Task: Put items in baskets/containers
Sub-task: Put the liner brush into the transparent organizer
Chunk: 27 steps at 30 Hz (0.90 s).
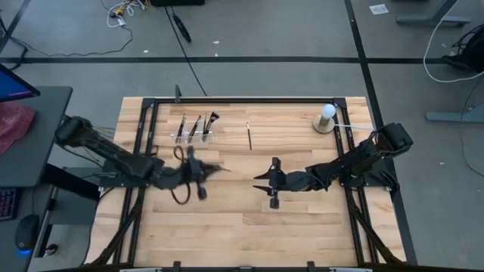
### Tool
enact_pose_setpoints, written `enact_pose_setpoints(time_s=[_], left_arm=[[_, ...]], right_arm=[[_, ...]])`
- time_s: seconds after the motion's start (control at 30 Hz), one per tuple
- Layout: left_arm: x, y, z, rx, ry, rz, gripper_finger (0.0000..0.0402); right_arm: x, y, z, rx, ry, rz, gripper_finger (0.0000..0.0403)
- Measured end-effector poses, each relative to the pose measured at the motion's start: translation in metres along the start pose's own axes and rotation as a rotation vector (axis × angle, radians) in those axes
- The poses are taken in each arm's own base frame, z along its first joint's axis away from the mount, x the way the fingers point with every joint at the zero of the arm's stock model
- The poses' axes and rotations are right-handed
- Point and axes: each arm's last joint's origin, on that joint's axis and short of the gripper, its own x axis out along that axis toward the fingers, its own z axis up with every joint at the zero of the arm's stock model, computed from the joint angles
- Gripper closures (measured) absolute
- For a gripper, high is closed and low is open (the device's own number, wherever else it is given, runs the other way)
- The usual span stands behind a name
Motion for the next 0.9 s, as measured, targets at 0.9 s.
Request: enact_pose_setpoints(time_s=[0.9], left_arm=[[0.008,0.166,0.022,-0.088,0.634,0.575,0.0384]], right_arm=[[0.002,-0.003,0.001,0.013,-0.016,-0.011,0.0252]])
